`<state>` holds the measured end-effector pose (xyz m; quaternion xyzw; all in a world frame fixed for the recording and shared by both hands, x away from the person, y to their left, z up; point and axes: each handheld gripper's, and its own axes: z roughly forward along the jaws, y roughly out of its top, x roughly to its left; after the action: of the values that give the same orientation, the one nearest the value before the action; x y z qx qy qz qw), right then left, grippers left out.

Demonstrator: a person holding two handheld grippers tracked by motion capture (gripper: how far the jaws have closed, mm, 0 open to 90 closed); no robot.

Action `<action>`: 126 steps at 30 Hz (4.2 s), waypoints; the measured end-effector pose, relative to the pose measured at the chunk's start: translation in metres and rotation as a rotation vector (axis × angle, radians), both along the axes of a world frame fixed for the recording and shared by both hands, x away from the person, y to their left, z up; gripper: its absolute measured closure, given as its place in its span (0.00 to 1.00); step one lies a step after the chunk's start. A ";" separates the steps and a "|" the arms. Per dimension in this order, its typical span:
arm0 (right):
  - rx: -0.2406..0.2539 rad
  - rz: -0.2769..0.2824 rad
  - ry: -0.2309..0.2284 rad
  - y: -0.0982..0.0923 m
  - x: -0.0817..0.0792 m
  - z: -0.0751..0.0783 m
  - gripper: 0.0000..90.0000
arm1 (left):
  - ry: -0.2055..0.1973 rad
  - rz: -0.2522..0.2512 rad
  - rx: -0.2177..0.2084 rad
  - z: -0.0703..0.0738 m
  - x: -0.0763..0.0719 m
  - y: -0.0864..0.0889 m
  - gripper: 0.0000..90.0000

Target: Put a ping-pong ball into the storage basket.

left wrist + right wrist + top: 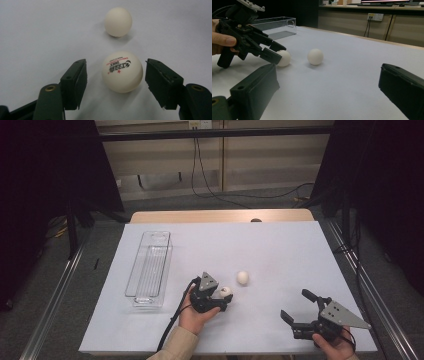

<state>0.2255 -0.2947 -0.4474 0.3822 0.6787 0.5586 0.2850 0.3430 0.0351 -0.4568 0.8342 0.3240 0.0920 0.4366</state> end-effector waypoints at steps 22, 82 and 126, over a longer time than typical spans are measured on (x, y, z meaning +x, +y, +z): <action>-0.003 0.000 -0.001 -0.001 0.000 0.000 0.02 | 0.015 -0.005 0.016 -0.001 0.003 -0.004 0.44; 0.008 -0.003 -0.001 -0.001 -0.001 0.001 0.02 | 0.105 -0.008 -0.008 0.007 0.004 -0.001 0.57; 0.007 0.000 -0.001 -0.001 -0.001 0.001 0.02 | 0.135 0.018 -0.026 0.021 0.006 0.017 0.57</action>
<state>0.2241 -0.2955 -0.4463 0.3830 0.6764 0.5614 0.2841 0.3495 0.0519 -0.4355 0.8298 0.3613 0.0354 0.4238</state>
